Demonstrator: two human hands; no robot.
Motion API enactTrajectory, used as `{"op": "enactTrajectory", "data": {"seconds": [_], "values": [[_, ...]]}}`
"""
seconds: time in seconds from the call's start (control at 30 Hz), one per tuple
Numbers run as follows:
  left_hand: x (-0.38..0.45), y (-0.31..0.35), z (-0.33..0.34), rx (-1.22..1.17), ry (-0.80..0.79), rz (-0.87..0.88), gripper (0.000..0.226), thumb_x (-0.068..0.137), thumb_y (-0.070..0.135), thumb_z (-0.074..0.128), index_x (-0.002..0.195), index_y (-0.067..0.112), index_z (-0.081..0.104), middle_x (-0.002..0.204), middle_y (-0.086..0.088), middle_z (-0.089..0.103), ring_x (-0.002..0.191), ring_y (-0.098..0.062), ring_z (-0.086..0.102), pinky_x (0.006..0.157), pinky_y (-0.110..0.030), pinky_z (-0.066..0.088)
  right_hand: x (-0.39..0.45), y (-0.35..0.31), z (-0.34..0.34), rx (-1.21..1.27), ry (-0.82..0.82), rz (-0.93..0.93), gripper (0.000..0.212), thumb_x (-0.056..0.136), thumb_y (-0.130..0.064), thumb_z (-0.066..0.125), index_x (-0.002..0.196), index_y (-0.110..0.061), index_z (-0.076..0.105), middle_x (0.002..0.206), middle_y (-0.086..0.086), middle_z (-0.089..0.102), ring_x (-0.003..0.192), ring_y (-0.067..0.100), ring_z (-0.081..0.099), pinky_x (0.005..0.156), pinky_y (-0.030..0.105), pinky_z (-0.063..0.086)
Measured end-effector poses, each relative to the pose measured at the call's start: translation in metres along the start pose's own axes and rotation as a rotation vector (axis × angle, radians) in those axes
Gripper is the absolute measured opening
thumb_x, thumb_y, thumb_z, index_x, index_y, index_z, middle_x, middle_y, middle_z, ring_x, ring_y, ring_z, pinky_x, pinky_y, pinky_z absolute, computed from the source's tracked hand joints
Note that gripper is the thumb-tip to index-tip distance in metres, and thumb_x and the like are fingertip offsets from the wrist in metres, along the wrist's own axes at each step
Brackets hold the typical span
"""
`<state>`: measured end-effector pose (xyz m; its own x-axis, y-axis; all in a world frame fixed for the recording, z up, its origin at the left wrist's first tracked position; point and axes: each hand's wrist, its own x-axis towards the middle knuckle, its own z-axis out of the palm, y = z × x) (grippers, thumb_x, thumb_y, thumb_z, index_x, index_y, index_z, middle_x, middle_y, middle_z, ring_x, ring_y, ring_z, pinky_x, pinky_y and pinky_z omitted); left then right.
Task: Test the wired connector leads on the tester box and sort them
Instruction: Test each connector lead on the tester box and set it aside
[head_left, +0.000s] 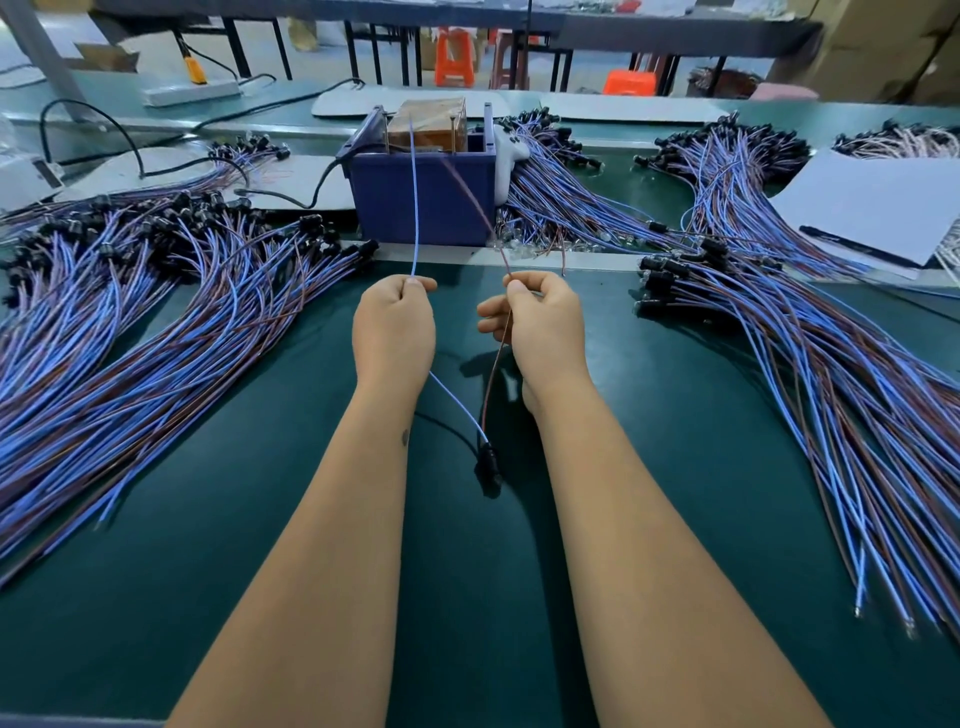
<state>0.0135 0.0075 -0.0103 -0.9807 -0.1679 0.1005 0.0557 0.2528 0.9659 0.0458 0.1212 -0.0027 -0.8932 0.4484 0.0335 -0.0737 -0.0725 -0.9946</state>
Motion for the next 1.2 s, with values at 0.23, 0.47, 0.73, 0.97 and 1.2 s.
{"op": "enactTrajectory", "data": {"seconds": [0.23,0.47,0.73,0.97,1.2], "values": [[-0.0015,0.0019,-0.0026,-0.017,0.006,-0.02,0.03,0.095,0.014,0.038,0.098,0.019,0.068,0.034,0.014,0.032,0.032,-0.006,0.027,0.035,-0.017,0.023,0.0004,-0.0036,-0.0016,0.103,0.052,0.027,0.011,0.1,-0.007,0.042,0.1,-0.009,0.052,0.063,0.002,0.065,0.043,0.007,0.057,0.047,0.014,0.045],[0.001,0.0016,-0.0043,-0.064,0.039,-0.047,0.032,0.091,0.012,0.04,0.094,0.021,0.07,0.039,0.013,0.032,0.036,-0.007,0.025,0.039,-0.019,0.024,-0.0005,-0.0025,0.0001,0.001,0.018,0.012,0.012,0.1,-0.01,0.043,0.095,-0.012,0.054,0.063,-0.001,0.066,0.047,0.009,0.059,0.056,0.02,0.049],[0.0055,-0.0008,-0.0047,-0.146,0.075,-0.087,0.034,0.088,0.009,0.038,0.089,0.019,0.07,0.051,0.004,0.029,0.045,-0.014,0.023,0.046,-0.027,0.024,-0.0008,-0.0024,0.0013,-0.047,-0.011,0.01,0.013,0.099,-0.01,0.044,0.091,-0.014,0.054,0.064,0.0,0.067,0.05,0.01,0.059,0.059,0.022,0.047],[0.0077,-0.0038,-0.0032,-0.154,0.1,-0.097,0.039,0.088,0.007,0.034,0.108,0.006,0.067,0.053,0.004,0.033,0.037,-0.008,0.022,0.039,-0.018,0.022,-0.0011,-0.0014,0.0014,-0.043,-0.033,0.007,0.013,0.096,-0.008,0.047,0.088,-0.013,0.056,0.059,-0.002,0.067,0.05,0.01,0.058,0.053,0.018,0.046],[0.0077,-0.0025,-0.0025,-0.15,0.1,-0.121,0.042,0.089,0.008,0.034,0.117,0.012,0.064,0.048,0.01,0.034,0.038,-0.007,0.027,0.041,-0.021,0.026,-0.0013,-0.0001,0.0014,-0.051,-0.052,0.006,0.014,0.093,-0.007,0.048,0.082,-0.013,0.056,0.055,-0.001,0.066,0.049,0.012,0.059,0.047,0.014,0.044]]}}
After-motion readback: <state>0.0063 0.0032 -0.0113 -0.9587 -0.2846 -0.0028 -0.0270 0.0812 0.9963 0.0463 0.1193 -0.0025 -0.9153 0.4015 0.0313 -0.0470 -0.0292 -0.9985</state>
